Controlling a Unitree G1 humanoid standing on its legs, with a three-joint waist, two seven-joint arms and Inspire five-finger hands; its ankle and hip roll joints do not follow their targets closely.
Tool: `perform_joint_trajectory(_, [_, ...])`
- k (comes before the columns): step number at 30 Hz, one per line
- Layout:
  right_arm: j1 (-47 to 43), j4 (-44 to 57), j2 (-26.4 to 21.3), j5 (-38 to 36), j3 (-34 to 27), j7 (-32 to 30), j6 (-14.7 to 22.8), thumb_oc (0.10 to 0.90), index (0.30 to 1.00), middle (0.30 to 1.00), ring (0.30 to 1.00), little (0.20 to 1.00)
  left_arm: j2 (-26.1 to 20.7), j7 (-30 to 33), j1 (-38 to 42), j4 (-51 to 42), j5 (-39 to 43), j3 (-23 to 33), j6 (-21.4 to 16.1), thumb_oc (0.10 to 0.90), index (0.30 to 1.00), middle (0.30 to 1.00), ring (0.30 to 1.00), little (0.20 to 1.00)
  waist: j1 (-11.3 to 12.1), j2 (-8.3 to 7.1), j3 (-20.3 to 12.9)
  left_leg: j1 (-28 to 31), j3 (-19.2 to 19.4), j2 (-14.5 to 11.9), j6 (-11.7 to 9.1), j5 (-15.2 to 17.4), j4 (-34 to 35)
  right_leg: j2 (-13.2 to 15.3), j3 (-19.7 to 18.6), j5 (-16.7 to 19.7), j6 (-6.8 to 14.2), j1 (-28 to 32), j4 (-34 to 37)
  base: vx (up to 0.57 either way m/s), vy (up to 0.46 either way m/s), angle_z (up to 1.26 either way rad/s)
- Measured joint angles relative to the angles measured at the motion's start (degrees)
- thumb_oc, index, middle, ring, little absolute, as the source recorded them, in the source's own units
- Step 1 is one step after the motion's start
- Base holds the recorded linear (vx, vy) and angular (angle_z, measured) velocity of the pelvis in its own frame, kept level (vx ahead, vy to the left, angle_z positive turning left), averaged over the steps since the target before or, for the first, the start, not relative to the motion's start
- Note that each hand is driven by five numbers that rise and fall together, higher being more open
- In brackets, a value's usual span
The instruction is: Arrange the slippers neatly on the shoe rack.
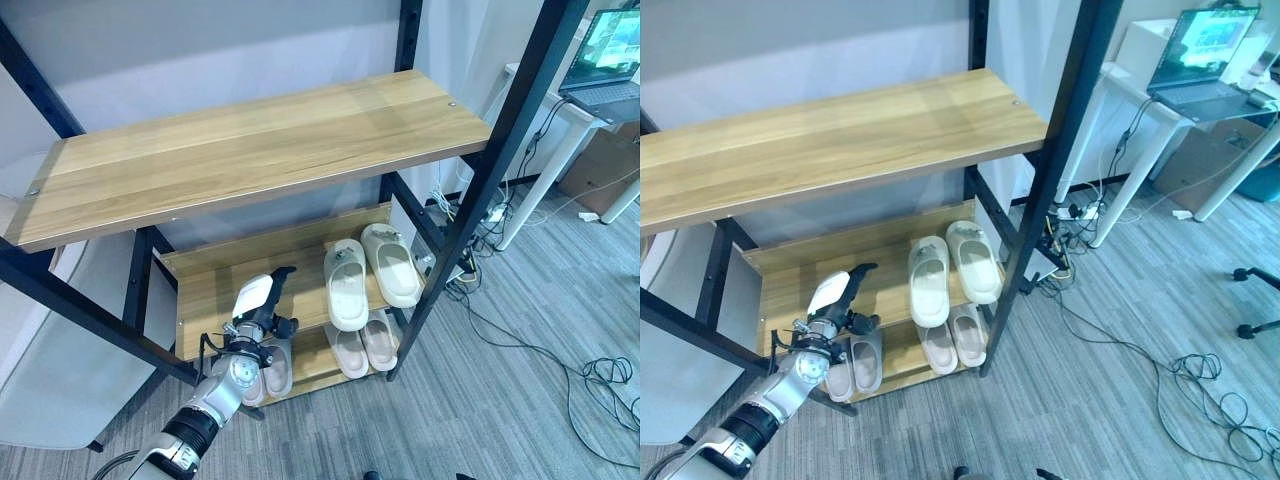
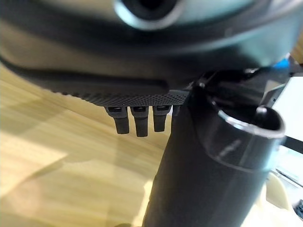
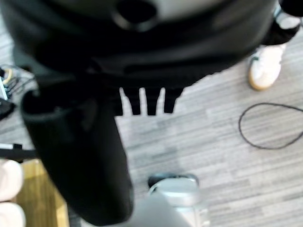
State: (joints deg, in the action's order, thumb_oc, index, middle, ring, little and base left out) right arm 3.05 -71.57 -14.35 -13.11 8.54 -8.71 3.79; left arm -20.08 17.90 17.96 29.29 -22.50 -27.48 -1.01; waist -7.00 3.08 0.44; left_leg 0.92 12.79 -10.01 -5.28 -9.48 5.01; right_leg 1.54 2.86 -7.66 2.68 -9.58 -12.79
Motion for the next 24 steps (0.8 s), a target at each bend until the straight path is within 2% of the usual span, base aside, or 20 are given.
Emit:
perform_joint_trajectory(7, [0.4,0.0,0.6,0.0,0.0,-0.1,-0.2,0.8,0.9,0.9,0.9,0.9,2.5,-1.3,0.0,2.6,0.8,-2.7,-0.3,0.8,0.9,0.9,0.9,0.9,-0.2,0.22,-2.3,0.0,0.1,0.0,0.0,0.0,0.0,0.0,-0.4,-0.2,0.2,-0.4,-0.1,0.0,-0.007,-0.01])
perform_joint_trajectory(20, [0.6,0.0,0.7,0.0,0.1,-0.3,-0.7,0.8,0.9,0.9,0.9,0.9,4.2,-1.1,1.0,7.4,2.3,-4.5,-0.1,0.8,0.9,0.9,0.9,0.9,-0.7,1.28,-2.7,-0.9,0.9,0.1,0.5,0.4,0.0,0.1,-2.0,-0.7,0.1,-4.1,-3.6,0.0,-0.021,-0.07])
perform_joint_trajectory(24, [0.2,0.0,0.3,0.0,0.2,-0.3,-0.6,0.8,0.9,0.9,0.9,0.9,4.7,0.3,2.9,9.4,2.3,-5.4,-0.1,0.8,0.9,0.9,0.9,0.9,-0.6,1.92,-2.6,-1.8,1.0,0.1,1.3,1.1,0.0,0.0,-2.4,-1.4,-0.1,-6.4,-6.0,0.01,-0.025,-0.02])
